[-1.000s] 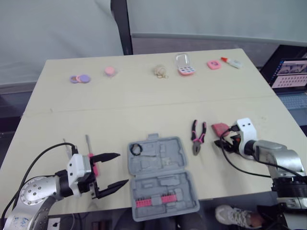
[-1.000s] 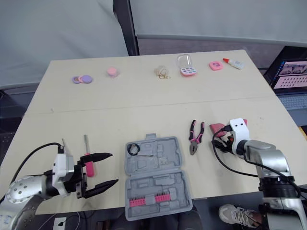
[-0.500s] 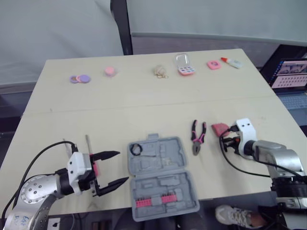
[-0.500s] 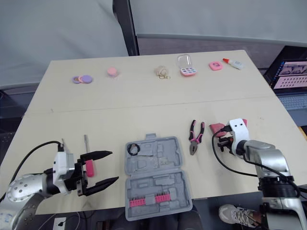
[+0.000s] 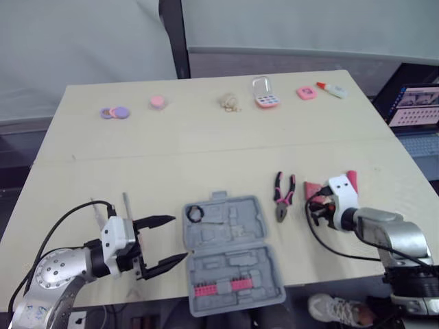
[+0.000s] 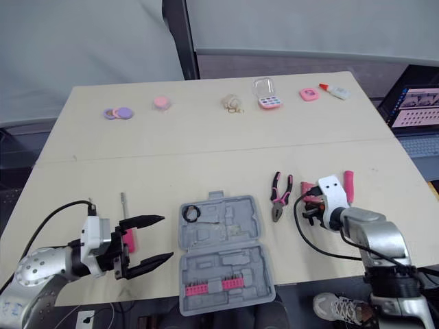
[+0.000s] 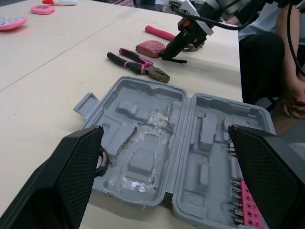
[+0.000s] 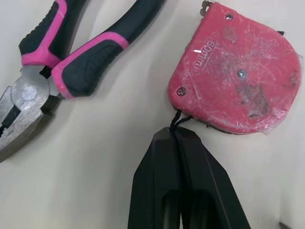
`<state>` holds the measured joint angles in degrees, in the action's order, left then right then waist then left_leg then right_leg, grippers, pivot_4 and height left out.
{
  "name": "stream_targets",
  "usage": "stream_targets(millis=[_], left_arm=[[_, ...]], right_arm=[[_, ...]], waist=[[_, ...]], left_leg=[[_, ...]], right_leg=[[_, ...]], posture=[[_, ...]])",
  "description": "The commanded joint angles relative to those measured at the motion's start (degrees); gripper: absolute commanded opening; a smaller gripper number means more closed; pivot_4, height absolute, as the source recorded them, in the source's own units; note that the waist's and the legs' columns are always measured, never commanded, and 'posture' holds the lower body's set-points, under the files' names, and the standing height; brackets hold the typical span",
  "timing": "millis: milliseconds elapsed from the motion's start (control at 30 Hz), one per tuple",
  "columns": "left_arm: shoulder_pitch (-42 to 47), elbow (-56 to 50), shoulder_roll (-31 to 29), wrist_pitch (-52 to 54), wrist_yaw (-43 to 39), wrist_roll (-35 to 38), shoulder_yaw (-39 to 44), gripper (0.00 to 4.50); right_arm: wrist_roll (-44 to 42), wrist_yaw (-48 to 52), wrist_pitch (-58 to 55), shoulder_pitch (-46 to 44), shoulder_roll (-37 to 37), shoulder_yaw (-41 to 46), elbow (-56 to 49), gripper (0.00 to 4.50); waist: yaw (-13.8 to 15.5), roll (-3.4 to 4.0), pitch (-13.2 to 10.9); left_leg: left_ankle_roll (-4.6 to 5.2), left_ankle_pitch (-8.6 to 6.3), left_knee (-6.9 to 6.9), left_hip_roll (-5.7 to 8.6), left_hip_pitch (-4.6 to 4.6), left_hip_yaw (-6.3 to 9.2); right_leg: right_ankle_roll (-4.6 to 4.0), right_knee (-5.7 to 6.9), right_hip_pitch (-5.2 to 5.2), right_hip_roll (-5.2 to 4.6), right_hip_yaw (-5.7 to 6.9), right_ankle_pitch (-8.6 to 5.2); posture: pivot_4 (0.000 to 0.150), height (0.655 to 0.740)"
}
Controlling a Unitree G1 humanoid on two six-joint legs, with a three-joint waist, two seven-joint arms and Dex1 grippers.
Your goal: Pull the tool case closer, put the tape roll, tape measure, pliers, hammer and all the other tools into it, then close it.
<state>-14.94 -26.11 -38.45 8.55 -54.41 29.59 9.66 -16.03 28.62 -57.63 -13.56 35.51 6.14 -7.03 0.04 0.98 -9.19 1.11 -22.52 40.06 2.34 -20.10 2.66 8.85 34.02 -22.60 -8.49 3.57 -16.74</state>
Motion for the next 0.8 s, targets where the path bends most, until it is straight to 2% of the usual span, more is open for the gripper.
stream_targets(millis=[33, 300, 800], left_arm=[[0.32, -0.13, 0.43, -1.08, -0.74, -0.01, -0.53, 4.5], [0.87, 1.19, -0.23, -1.08, -3.32, 0.29, -0.72, 4.5], [2.11, 3.43, -0.26, -1.58, -7.65, 0.79, -0.67, 4.5]], right_arm=[[-1.27, -1.85, -4.13, 3.64, -0.89, 1.57, -5.8, 0.03], [-3.38, -4.34, -11.59, 11.22, -2.88, 5.25, -18.4, 0.03], [-7.91, -5.11, -22.23, 18.47, -4.96, 8.7, -32.32, 0.03]], waist=[[0.06, 0.0, 0.0], [0.07, 0.0, 0.0], [0.1, 0.04, -0.02]], left_leg=[[0.0, 0.0, 0.0, 0.0, 0.0, 0.0], [0.0, 0.0, -0.01, 0.02, 0.0, 0.0], [0.0, 0.0, -0.03, 0.06, 0.0, 0.0]], right_leg=[[0.0, 0.01, 0.0, 0.0, 0.0, 0.0], [0.0, -0.01, 0.0, 0.0, -0.01, 0.0], [0.0, -0.01, -0.01, 0.0, -0.03, 0.0]], posture=[[0.15, 0.74], [0.15, 0.74], [0.15, 0.74]])
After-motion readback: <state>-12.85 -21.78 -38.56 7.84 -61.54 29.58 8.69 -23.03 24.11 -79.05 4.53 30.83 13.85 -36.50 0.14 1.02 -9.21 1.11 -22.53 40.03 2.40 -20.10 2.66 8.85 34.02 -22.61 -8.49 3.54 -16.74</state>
